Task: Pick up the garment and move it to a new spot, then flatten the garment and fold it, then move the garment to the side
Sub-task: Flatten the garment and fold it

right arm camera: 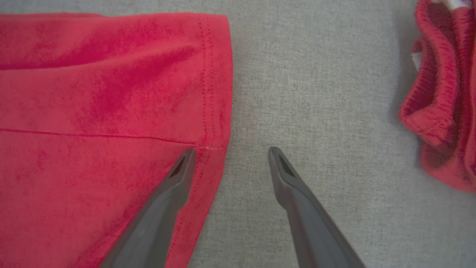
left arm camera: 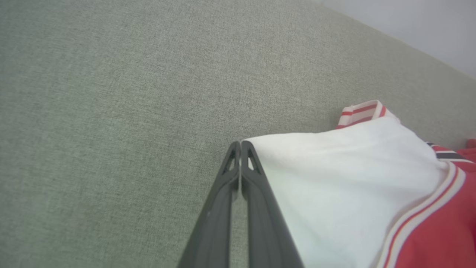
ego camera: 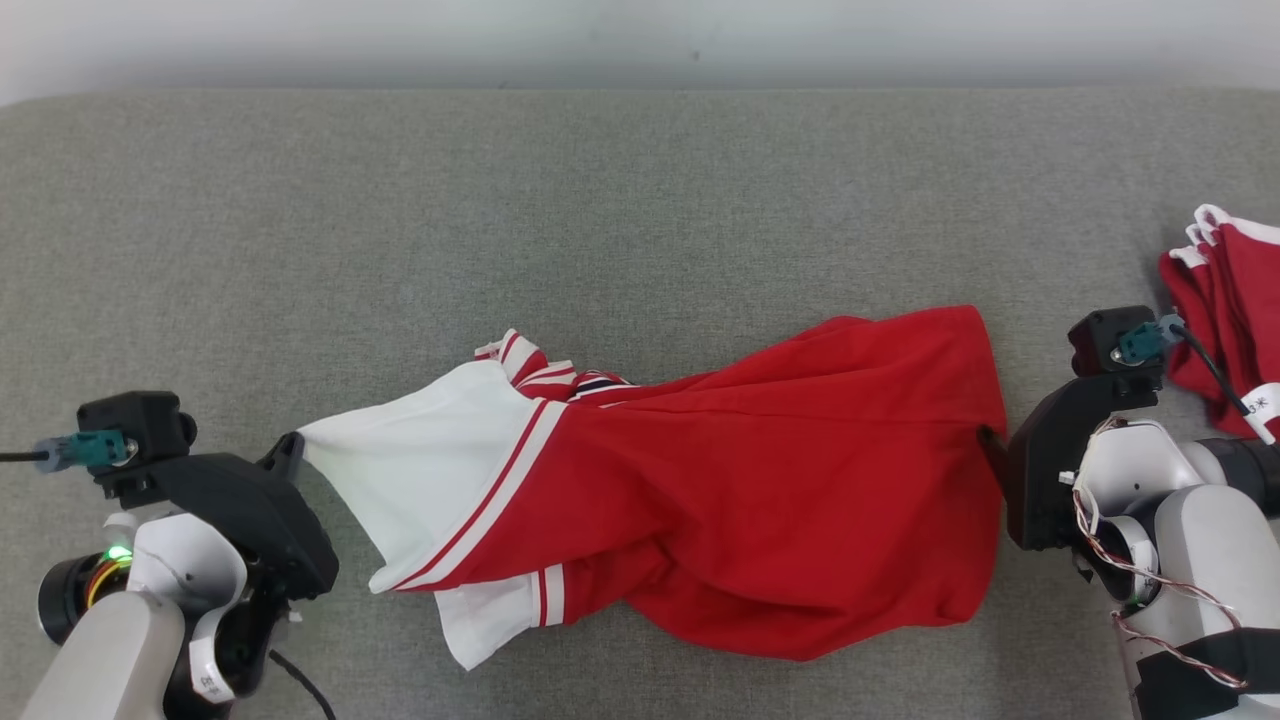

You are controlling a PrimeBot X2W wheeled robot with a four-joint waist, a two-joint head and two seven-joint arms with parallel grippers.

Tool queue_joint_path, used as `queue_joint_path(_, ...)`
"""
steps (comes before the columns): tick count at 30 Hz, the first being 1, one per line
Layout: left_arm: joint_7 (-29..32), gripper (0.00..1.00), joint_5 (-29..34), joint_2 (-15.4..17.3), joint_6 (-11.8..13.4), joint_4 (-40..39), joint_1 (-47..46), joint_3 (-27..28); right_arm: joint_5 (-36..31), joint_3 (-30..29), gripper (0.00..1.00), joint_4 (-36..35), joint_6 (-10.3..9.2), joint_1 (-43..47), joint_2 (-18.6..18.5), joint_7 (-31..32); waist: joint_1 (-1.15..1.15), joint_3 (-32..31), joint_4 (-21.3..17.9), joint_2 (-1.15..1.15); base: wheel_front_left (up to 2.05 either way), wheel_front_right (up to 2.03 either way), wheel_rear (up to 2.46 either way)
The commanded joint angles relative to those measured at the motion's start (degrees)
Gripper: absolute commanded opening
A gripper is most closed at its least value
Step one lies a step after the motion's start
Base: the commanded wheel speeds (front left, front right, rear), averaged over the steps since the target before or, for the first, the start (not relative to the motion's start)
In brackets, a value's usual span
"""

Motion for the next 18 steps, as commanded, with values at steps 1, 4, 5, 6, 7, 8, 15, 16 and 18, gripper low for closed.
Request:
queue_joint_path(1,0.09,0.0,-0.14,0.06,0.01,-0.35,-0.93,0.16,0.36,0.15,1.0,-0.25,-0.11,0.7,0.34,0.34,-0.01,0.73,0.59,-0.01,0.0,0.0,0.0)
queue_joint_path(4,0.24,0.0,0.05,0.07,0.11,-0.32,-0.97,-0.14,0.89,0.26,1.0,-0.9,-0.11,2.13,0.86,0.38,-0.01,0.95,0.72,-0.01,0.0,0.0,0.0)
queue_joint_path(5,0.3,0.0,0.18,0.16,0.15,-0.32,-1.01,-0.22,0.86,0.17,1.0,-1.15,-0.11,2.56,1.06,0.4,-0.01,0.94,0.71,-0.01,0.0,0.0,0.0)
queue_joint_path(6,0.18,0.0,0.16,0.1,0.2,-0.51,-1.06,-0.24,0.7,-0.03,1.0,-1.34,-0.11,3.09,1.22,0.43,-0.01,0.94,0.66,-0.01,0.0,0.0,0.0)
queue_joint_path(7,0.17,0.0,0.11,0.04,0.3,-0.62,-1.04,-0.26,0.44,-0.26,1.0,-1.51,-0.11,3.64,1.32,0.31,-0.01,0.92,0.62,-0.01,0.0,0.0,0.0)
queue_joint_path(8,0.26,0.0,0.12,0.06,0.36,-0.68,-1.0,-0.3,0.16,-0.59,1.0,-1.75,-0.11,3.96,1.42,0.06,-0.01,0.9,0.55,-0.01,0.0,0.0,0.0)
queue_joint_path(15,0.51,0.0,0.04,0.43,0.58,-1.28,-1.19,-0.37,-2.08,-2.53,1.0,-1.28,-0.11,1.76,2.88,-4.44,-0.01,1.26,0.21,-0.01,0.0,0.0,0.0)
queue_joint_path(16,0.69,0.0,0.02,0.47,0.62,-1.31,-1.16,-0.46,-2.32,-2.35,1.0,-0.7,-0.11,1.26,2.87,-4.31,-0.01,1.33,0.23,-0.01,0.0,0.0,0.0)
queue_joint_path(18,0.9,0.0,-0.08,0.42,0.7,-1.61,-1.28,-0.58,-2.68,-1.64,1.0,0.37,-0.11,0.5,2.98,-3.84,-0.01,1.59,0.38,-0.01,0.0,0.0,0.0)
